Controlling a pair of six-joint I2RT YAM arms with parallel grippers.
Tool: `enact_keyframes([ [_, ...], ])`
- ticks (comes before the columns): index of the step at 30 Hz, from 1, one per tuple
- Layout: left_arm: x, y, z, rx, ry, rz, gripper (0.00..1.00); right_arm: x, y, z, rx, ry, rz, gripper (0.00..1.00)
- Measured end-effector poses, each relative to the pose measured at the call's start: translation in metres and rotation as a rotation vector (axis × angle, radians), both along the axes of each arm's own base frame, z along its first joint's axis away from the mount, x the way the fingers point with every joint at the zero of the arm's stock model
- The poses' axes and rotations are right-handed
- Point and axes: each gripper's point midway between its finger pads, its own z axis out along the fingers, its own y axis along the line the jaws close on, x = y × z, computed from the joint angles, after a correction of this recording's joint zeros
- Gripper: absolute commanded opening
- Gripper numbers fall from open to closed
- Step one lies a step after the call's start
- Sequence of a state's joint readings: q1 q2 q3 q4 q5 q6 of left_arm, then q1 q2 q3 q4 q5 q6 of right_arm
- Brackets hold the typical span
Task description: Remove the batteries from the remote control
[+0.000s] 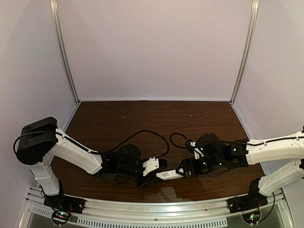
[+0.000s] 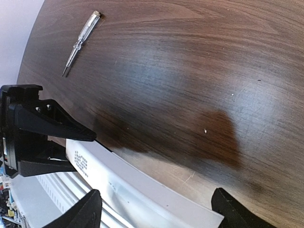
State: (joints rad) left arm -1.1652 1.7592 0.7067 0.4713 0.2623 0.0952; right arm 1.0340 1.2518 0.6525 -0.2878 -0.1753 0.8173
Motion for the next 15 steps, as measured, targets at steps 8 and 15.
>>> enact_keyframes([
  [8,-0.0029,0.0022,-0.0029,0.006,0.006,-0.012,0.00,-0.0047,0.0009,-0.0045,0.002,0.036,0.023,0.66],
  [15,-0.0041,0.0060,-0.0080,0.021,0.009,-0.014,0.00,-0.0057,0.0012,-0.0059,0.018,0.053,0.025,0.54],
])
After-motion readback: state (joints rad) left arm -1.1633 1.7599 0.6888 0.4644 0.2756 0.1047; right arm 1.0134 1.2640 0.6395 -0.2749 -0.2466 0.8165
